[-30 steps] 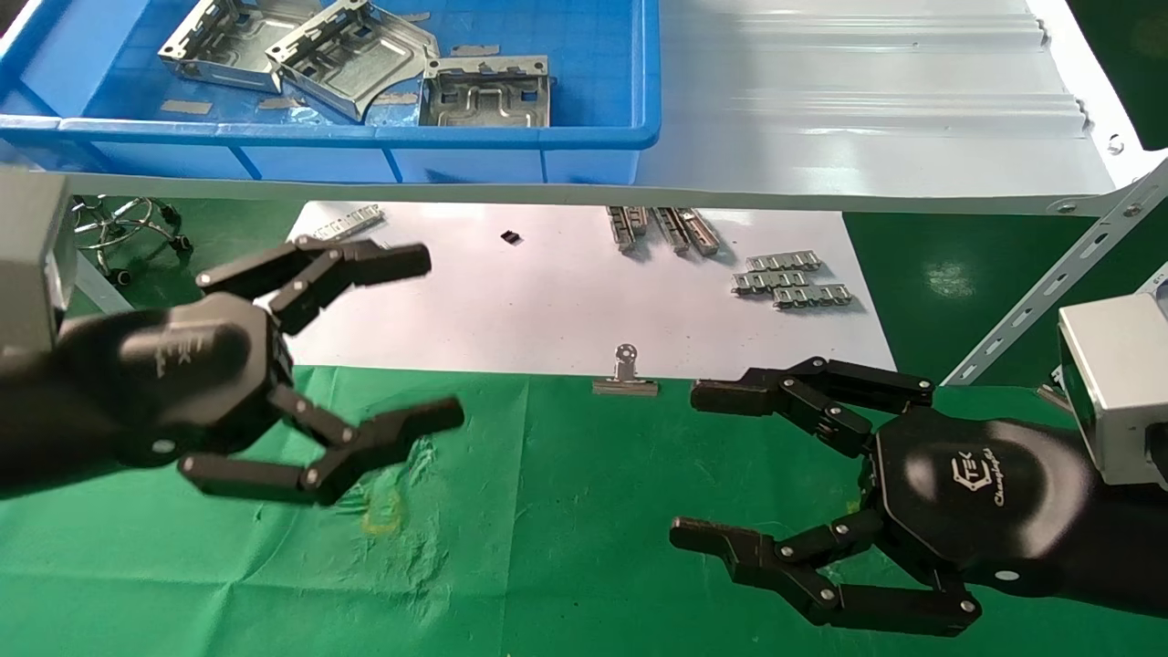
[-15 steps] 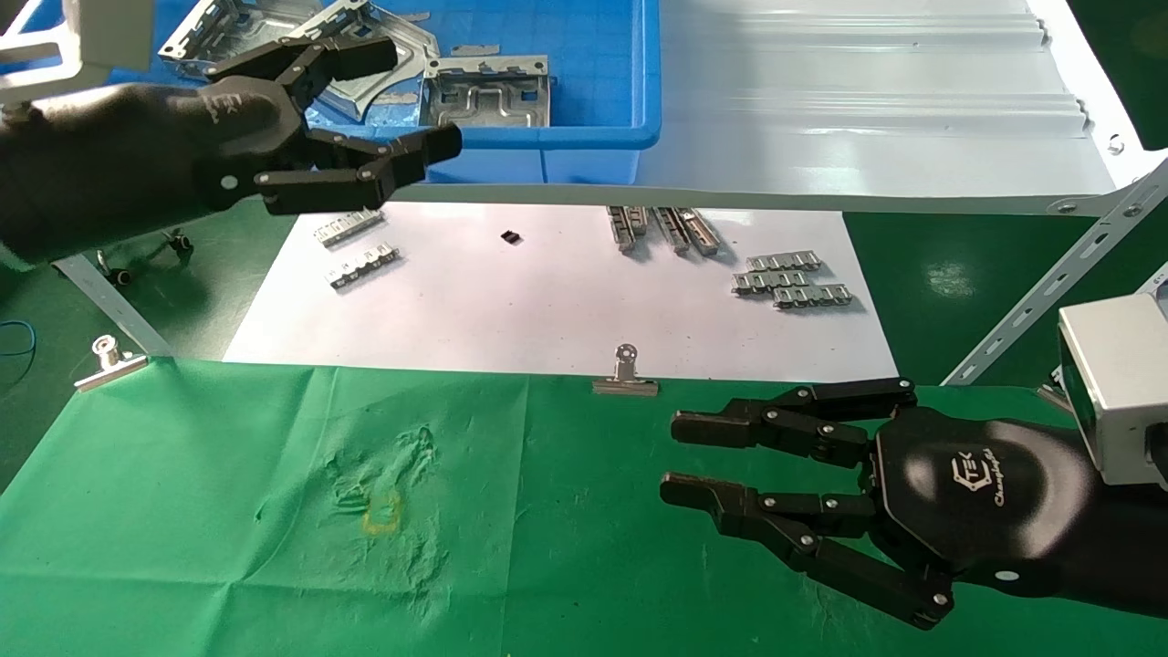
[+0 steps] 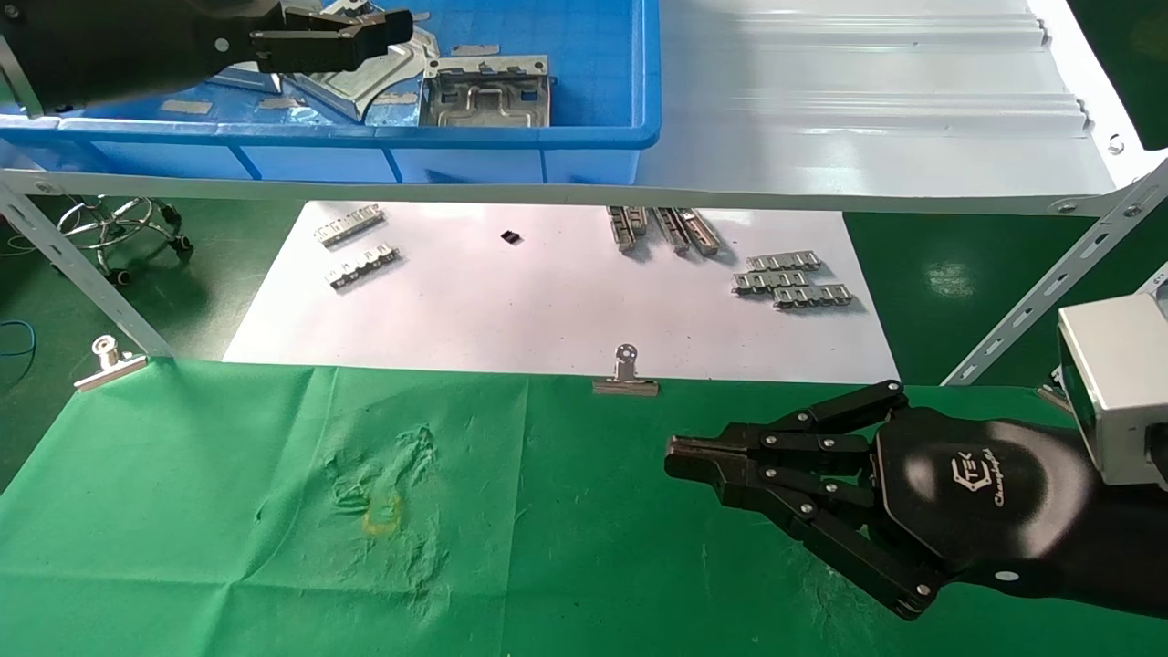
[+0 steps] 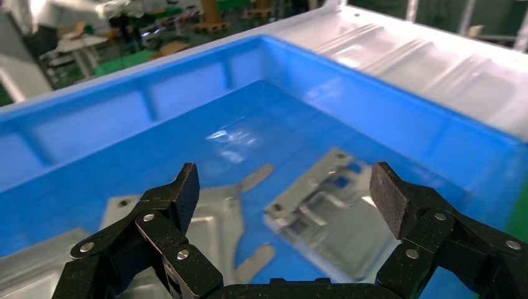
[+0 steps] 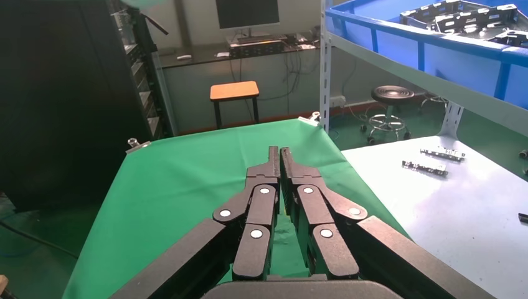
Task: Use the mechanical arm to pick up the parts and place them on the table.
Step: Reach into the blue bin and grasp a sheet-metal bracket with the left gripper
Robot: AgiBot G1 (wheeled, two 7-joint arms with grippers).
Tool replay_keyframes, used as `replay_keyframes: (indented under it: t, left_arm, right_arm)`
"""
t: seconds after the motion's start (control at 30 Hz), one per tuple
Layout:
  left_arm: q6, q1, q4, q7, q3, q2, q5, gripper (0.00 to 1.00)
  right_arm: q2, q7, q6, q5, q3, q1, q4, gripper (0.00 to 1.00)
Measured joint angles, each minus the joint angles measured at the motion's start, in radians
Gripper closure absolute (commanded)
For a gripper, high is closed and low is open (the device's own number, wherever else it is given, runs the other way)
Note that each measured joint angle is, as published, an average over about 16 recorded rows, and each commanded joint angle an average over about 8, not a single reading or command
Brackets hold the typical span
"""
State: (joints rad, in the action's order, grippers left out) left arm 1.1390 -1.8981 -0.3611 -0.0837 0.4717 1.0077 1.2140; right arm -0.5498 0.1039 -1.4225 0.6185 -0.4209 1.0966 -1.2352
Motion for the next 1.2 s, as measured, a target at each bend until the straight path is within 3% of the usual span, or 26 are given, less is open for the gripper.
replay_keyframes:
  t: [0.37, 0.43, 0.63, 0.7, 1.2]
  left_arm:
    - [-0.166, -0.114, 0.224, 0.072, 0.04, 0.072, 0.086, 0.02]
    - [-0.186, -0.123, 0.245, 0.082, 0.044, 0.081, 0.094, 0.17]
    - [-0.223, -0.139, 0.292, 0.106, 0.054, 0.102, 0.11, 0.89]
    - [-0.232, -0.141, 0.303, 0.113, 0.056, 0.108, 0.114, 1.0]
    - [-0.281, -0.138, 0.349, 0.144, 0.063, 0.136, 0.125, 1.0]
  right_arm:
    - [0.0, 0.0, 0.0, 0.0, 0.0, 0.0, 0.0, 1.0]
    - [0.0, 0.0, 0.0, 0.0, 0.0, 0.0, 0.0, 1.0]
    - [0.0, 0.0, 0.0, 0.0, 0.0, 0.0, 0.0, 1.0]
    - [0.0, 0.0, 0.0, 0.0, 0.0, 0.0, 0.0, 1.0]
    - [0.0, 0.0, 0.0, 0.0, 0.0, 0.0, 0.0, 1.0]
